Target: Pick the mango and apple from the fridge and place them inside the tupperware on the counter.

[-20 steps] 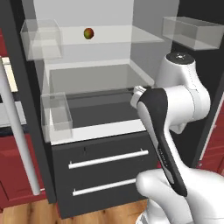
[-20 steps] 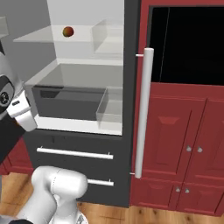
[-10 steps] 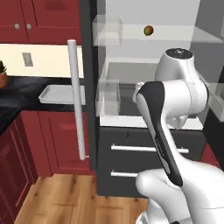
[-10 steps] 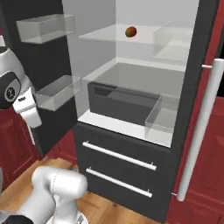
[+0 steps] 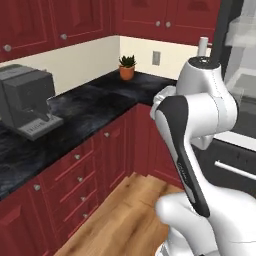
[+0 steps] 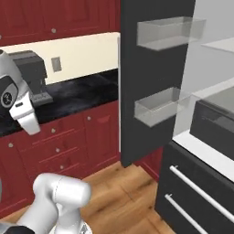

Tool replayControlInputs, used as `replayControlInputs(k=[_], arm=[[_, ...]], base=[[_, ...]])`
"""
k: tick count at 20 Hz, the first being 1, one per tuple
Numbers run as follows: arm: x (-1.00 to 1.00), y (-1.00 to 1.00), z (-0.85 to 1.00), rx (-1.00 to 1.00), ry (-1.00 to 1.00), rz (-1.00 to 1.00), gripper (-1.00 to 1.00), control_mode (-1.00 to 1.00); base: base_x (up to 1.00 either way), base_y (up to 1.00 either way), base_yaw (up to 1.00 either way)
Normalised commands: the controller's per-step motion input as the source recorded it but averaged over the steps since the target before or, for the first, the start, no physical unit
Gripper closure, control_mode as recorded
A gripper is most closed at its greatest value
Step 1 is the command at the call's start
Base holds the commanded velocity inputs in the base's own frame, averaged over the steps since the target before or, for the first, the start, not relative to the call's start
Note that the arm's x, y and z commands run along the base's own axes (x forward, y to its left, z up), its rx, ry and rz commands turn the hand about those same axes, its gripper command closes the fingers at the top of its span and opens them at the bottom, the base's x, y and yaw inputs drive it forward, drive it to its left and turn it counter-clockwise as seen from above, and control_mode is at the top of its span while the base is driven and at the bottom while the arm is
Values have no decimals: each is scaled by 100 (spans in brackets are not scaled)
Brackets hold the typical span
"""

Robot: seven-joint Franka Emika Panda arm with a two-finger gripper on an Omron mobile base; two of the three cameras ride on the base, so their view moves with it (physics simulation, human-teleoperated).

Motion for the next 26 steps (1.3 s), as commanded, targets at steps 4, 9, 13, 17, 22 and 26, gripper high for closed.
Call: replayControlInputs(k=[4, 9, 13, 17, 22, 26], arm=[[0, 0, 0, 0, 0, 0, 100, 100], [0, 0, 0, 0, 0, 0, 100, 100], [0, 0, 0, 0, 0, 0, 100, 100], [0, 0, 0, 0, 0, 0, 100, 100], [0, 0, 0, 0, 0, 0, 100, 100], [0, 0, 0, 0, 0, 0, 100, 100]], base=[[74, 47, -3], [74, 41, -51], [83, 21, -88], [99, 18, -78], [100, 33, -74], [100, 67, -37]])
